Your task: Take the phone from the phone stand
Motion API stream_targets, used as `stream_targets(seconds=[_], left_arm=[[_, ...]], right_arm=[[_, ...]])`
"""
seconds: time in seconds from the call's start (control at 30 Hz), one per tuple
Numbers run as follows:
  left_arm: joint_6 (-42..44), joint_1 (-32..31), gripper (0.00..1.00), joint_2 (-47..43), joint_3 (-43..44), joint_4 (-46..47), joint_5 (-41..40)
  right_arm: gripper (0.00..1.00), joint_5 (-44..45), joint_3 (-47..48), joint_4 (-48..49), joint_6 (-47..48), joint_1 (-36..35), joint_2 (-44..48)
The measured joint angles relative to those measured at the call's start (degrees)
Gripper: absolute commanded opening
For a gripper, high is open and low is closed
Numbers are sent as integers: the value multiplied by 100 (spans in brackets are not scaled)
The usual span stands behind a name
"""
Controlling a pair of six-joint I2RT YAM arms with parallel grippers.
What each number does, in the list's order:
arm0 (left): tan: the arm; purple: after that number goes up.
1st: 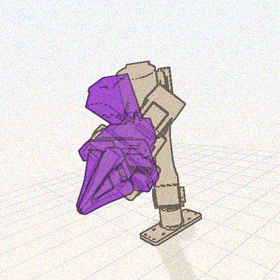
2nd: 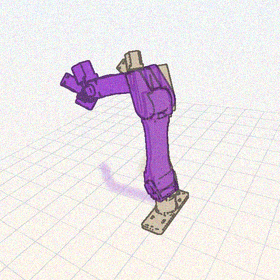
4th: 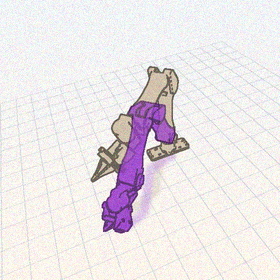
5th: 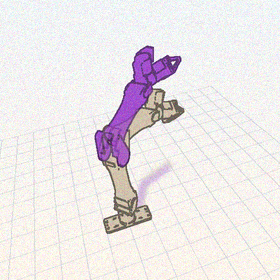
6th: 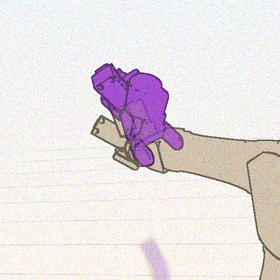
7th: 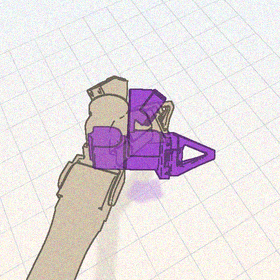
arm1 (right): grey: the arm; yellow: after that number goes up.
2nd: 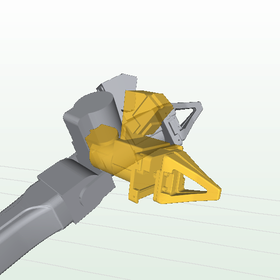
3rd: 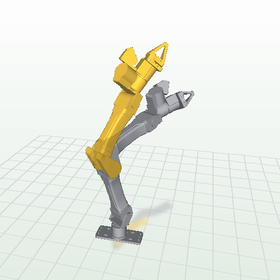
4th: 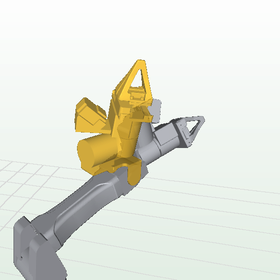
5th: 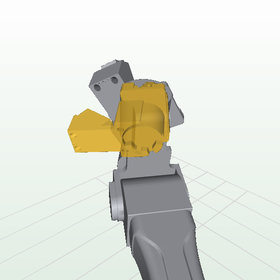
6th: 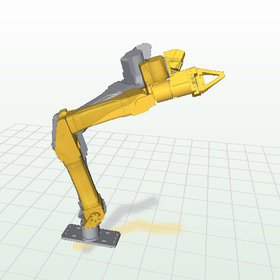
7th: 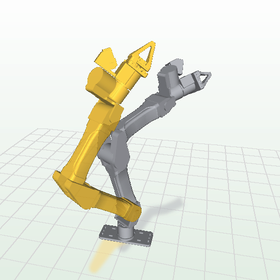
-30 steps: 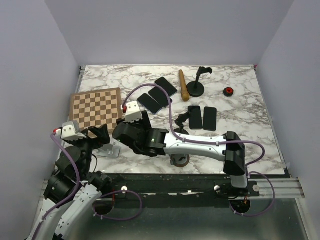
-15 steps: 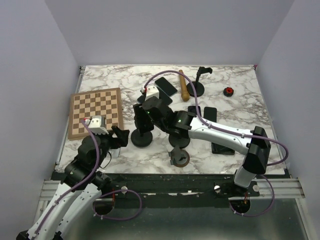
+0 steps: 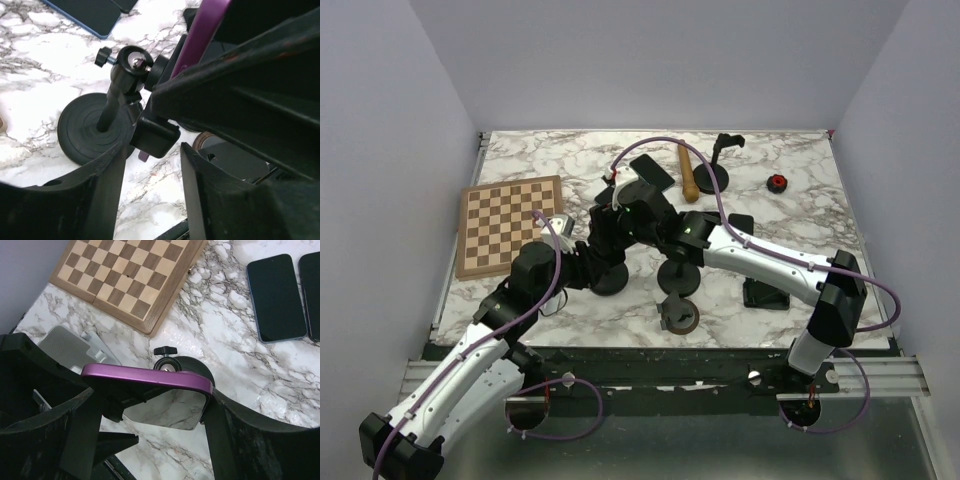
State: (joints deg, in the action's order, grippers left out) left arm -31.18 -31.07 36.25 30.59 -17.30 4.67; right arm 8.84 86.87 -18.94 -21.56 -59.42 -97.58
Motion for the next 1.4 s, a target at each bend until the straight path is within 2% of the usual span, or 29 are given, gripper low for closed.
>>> stream_targets(seconds=[0.63,1.1,1.27,1.37,1.4], left_arm=[[267,31,38,-203,59,317,-33],[584,33,48,9,214,411,0],[614,33,40,20,258,442,0],[647,42,28,31,258,442,11],[673,46,20,31,258,442,28]], right_arm=[[1,-407,-111,28,26,133,96],[1,-542,-114,48,72,170,94],[1,-562,-114,44,76,166,94],[1,-568,-114,44,101,168,94],[1,-573,-114,46,111,168,94]])
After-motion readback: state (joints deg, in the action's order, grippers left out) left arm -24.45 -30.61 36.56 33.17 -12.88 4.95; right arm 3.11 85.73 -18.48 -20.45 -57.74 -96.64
